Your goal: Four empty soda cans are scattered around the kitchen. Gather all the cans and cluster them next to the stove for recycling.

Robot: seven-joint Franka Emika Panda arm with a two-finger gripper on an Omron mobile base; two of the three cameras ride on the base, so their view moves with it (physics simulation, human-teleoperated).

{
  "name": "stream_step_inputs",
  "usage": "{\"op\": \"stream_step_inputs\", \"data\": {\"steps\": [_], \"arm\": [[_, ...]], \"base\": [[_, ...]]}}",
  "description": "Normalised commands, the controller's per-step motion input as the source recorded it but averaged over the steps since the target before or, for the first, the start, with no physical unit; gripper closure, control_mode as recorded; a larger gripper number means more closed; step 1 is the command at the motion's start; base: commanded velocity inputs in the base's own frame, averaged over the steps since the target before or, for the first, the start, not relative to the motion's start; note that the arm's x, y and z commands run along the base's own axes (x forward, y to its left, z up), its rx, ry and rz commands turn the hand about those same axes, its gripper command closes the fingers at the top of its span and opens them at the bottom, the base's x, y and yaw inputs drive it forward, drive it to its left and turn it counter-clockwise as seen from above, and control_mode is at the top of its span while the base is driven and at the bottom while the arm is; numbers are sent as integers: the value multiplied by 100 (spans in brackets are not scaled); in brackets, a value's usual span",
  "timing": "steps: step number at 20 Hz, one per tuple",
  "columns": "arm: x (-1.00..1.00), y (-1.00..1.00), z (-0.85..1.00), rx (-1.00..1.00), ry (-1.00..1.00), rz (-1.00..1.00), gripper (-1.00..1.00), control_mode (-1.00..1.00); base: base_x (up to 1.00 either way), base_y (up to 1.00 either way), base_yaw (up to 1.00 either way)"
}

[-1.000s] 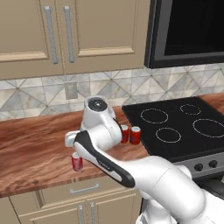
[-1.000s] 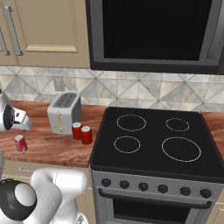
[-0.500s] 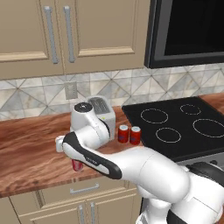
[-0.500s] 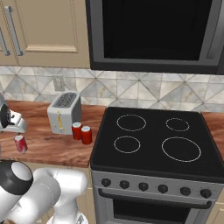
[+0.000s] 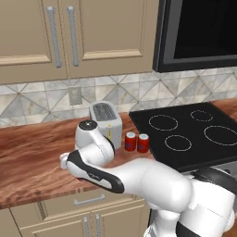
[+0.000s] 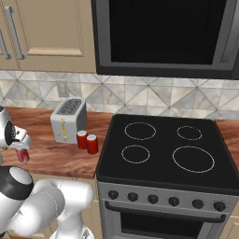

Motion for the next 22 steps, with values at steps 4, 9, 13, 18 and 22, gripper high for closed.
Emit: {"op": "stream_step_inputs", "data": {"steps": [4, 9, 13, 18, 22], "arm": [[25, 2, -1, 0, 1, 0, -100, -100], [24, 2, -6, 0, 1, 0, -100, -100], [20, 5, -22, 0, 2, 0, -100, -100], [7, 10, -28, 0, 0, 0, -100, -100], [0, 1, -20, 0, 0, 0, -100, -100]], "base": [[0, 0, 0], [0, 0, 0], [0, 0, 0], [0, 0, 0], [0, 0, 0]]}}
